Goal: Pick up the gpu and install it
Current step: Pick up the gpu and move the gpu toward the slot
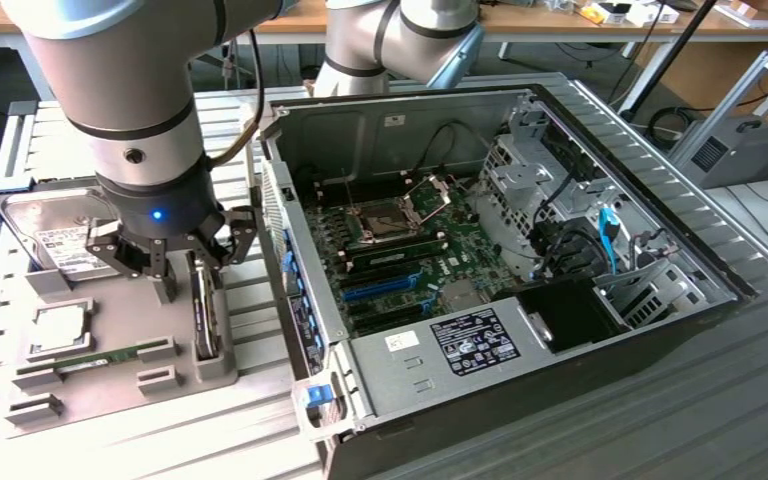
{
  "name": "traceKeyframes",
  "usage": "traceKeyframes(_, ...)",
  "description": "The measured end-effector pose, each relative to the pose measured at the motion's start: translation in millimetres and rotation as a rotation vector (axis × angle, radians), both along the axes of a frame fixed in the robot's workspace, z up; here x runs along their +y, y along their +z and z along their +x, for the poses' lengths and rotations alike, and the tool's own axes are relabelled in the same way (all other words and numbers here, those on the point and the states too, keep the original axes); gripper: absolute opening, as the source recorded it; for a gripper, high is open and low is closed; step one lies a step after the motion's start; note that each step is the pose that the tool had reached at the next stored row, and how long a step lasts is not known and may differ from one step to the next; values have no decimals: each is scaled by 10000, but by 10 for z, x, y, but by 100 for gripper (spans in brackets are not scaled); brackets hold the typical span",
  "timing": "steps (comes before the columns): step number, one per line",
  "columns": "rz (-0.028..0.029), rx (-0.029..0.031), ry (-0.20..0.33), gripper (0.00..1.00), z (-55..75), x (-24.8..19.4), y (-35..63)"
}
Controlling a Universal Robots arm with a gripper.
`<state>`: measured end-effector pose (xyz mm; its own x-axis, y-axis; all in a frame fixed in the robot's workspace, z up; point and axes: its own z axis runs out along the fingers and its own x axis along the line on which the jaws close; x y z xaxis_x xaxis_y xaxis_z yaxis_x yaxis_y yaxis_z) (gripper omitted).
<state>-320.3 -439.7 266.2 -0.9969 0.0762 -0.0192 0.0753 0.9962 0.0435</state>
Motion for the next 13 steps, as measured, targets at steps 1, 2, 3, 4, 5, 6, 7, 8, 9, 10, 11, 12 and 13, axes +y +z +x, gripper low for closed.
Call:
traceKeyframes(1,0,1,0,50,0,0,-6)
traceKeyframes(2,-2,2,0,50,0,0,-14)
traceKeyframes(3,-1,1,0,50,0,0,-25)
traceKeyframes(4,-2,2,0,50,0,0,-38)
traceKeyframes(5,-2,2,1,50,0,0,-54)
traceKeyframes(6,-1,1,0,50,0,0,-80)
traceKeyframes(7,-1,1,0,50,0,0,-103)
traceKeyframes(8,-1,1,0,50,0,0,-118)
traceKeyframes(9,-1,1,0,50,0,0,-133)
traceKeyframes(10,-2,2,0,50,0,0,-147)
traceKeyframes(11,-2,2,0,50,0,0,-222)
traceKeyframes(12,-3,4,0,50,0,0,-254)
traceKeyframes(13,-2,2,0,50,0,0,-255)
